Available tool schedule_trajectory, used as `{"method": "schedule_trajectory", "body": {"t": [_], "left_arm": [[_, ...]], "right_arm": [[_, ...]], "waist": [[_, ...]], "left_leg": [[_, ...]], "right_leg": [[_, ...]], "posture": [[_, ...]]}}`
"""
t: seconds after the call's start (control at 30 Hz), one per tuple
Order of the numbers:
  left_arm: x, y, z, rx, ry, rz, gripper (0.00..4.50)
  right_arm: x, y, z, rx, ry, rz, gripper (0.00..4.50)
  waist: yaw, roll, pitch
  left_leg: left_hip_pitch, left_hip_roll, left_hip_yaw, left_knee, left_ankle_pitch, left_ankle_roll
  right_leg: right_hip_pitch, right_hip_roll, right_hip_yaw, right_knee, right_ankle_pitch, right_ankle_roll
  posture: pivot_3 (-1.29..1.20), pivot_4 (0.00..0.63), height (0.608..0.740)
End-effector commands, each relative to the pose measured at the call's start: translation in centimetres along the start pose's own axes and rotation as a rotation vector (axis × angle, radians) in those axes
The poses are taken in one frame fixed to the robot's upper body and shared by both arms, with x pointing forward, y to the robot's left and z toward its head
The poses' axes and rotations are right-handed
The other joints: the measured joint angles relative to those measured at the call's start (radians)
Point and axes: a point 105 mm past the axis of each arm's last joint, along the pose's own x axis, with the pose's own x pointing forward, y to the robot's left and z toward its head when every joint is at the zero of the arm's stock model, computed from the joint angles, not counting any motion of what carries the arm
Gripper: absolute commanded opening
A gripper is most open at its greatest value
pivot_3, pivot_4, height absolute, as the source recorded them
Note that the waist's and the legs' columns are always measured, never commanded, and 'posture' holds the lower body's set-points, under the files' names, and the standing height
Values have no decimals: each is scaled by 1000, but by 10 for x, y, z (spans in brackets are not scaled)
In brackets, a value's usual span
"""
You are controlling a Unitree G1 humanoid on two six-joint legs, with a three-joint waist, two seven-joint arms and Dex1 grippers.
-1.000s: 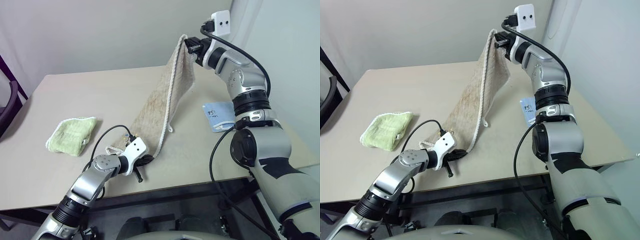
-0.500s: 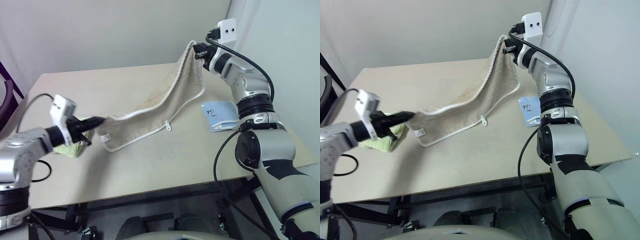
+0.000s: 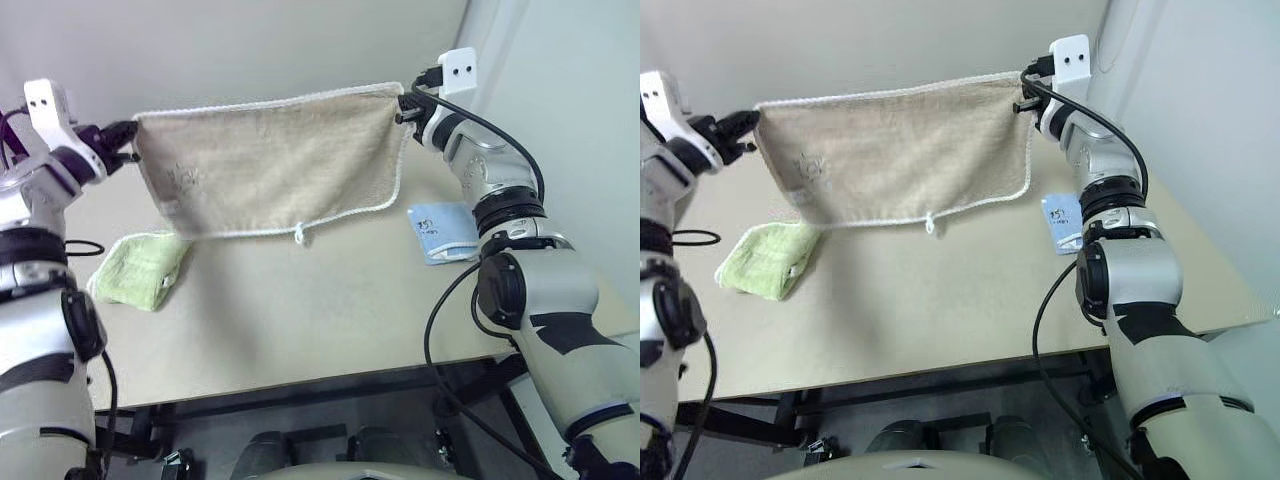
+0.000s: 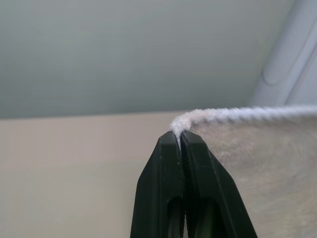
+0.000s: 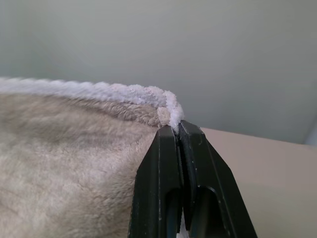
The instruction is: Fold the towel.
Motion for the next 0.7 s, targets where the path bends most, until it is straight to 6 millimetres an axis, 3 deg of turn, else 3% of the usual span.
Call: {"method": "schedule_trajectory", "body": {"t": [0.03,0.13,0.27,0.4,0.53,0.7], "left_arm": [[11,-9,27,-43,-115,15,18],[19,-23,39,-22,-152,-6,18],[19,-37,21,72,-32,-155,18],[1,-33,-4,25,51,-290,18],[-24,-34,-33,-20,176,-459,18],[-57,-31,-53,-109,268,-552,18]], "right_arm": [[1,-7,41,-32,-142,-50,0],[-3,-11,49,-22,-190,-36,0],[-15,-9,39,-18,-210,114,0],[-38,-12,12,52,-175,231,0],[-67,-20,-11,182,-129,239,0],[-107,-14,-41,225,-24,278,0]], "waist": [[2,-1,0],[2,-2,1],[2,-2,1],[1,-2,1],[1,-2,2],[1,-1,2]], "left_leg": [[-1,0,0,0,1,-2],[-3,0,0,-1,1,-2],[-4,0,1,0,1,-1],[-1,0,1,1,0,0],[0,0,1,6,0,0],[0,2,0,16,0,1]], "right_leg": [[-2,0,0,0,0,0],[-4,0,0,1,0,0],[-4,0,0,1,0,0],[-2,1,1,3,0,0],[-2,1,1,11,0,0],[0,0,1,16,0,0]], "posture": [[0,0,740],[0,0,740],[0,0,740],[0,0,740],[0,0,740],[0,0,740]]}}
